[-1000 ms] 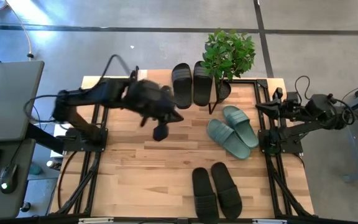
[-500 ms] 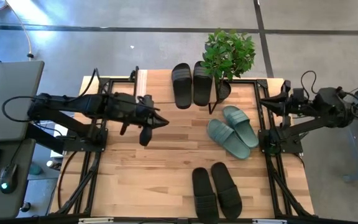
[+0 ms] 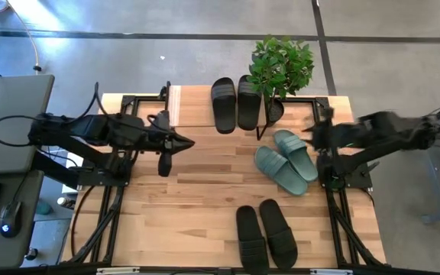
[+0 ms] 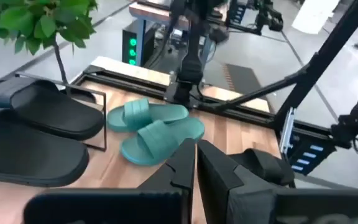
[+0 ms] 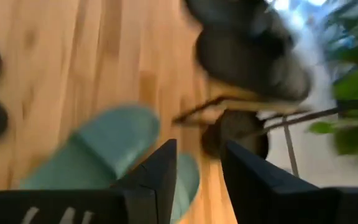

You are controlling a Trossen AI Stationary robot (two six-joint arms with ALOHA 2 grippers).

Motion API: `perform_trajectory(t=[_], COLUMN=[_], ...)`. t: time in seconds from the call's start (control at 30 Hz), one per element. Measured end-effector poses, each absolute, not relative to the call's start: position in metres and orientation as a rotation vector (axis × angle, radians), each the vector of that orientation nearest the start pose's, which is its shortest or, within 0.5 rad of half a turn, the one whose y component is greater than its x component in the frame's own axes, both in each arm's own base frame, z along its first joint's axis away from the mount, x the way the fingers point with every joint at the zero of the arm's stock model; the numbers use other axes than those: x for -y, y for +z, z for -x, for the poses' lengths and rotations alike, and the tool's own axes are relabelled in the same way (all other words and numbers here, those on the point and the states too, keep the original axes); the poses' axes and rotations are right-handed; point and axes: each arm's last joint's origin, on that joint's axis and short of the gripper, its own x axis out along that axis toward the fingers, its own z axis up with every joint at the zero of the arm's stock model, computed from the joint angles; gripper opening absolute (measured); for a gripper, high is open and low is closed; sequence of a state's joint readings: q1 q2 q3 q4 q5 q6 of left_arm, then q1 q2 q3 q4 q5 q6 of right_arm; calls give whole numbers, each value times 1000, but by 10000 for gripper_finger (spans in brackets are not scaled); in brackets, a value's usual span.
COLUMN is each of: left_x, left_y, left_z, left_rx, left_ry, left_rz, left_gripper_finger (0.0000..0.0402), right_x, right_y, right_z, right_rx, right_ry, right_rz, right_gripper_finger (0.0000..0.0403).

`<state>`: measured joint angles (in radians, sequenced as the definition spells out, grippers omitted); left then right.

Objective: Pick and place slides into the shelf
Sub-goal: Put the green slipper under the shelf

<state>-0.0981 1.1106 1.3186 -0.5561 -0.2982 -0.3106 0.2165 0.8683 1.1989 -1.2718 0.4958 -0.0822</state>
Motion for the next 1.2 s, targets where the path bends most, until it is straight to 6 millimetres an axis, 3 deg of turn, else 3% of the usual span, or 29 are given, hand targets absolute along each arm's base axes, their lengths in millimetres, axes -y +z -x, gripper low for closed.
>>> perform_trajectory(t=[0.2, 0.57, 0.87, 1.2], left_x=[13, 13, 13, 13], left_y=[417, 412, 411, 410], left_z=[-216, -214, -214, -214], left_rx=[-318, -374, -376, -396], left_ry=[251, 260, 260, 260], left_rz=[247, 233, 232, 228], left_gripper_finger=[7, 8, 8, 8], right_x=[-25, -53, -59, -52], right_y=[312, 229, 207, 186], right_z=[-148, -162, -183, -195], right_rx=[-1129, -1201, -1232, -1341], right_ry=[-90, 92, -3, -63], right_rz=[383, 469, 651, 679], right_gripper_finger=[94, 92, 92, 92])
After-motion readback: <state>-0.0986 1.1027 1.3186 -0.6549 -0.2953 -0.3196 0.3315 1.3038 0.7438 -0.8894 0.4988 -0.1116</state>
